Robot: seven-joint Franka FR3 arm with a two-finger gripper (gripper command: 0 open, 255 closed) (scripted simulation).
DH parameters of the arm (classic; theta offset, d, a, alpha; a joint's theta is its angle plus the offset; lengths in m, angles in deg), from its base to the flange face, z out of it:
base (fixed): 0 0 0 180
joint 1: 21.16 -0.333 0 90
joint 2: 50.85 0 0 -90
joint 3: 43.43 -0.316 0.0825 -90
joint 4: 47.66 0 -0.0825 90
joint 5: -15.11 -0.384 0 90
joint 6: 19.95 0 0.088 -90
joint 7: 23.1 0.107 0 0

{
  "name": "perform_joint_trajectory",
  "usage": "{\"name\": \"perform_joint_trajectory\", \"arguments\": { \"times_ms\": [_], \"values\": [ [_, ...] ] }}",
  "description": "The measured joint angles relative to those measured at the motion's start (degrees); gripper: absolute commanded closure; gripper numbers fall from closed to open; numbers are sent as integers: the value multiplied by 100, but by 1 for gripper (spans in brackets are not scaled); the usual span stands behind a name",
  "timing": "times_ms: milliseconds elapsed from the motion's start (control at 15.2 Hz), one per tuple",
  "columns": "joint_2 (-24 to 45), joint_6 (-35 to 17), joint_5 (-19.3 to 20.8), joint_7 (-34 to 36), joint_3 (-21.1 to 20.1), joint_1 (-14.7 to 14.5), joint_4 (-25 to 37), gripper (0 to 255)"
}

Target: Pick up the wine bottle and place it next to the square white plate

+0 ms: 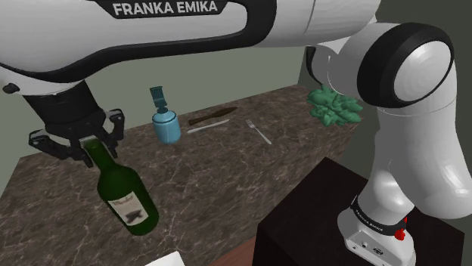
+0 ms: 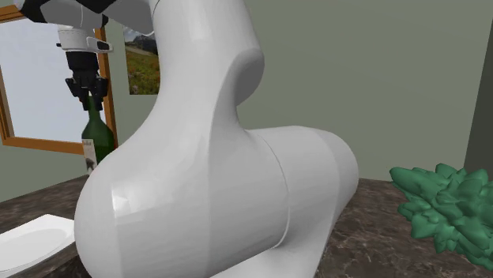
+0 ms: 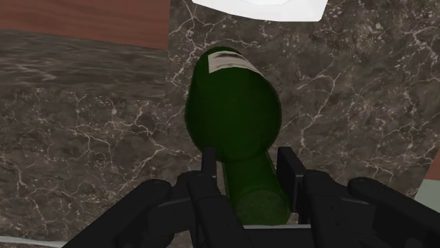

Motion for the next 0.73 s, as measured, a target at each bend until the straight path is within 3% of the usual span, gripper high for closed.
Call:
{"name": "perform_joint_trajectory", "arguments": {
  "times_ms": [726],
  "values": [
    [-138,-843,-15,153,-10,103,-1002,255]
  ]
}}
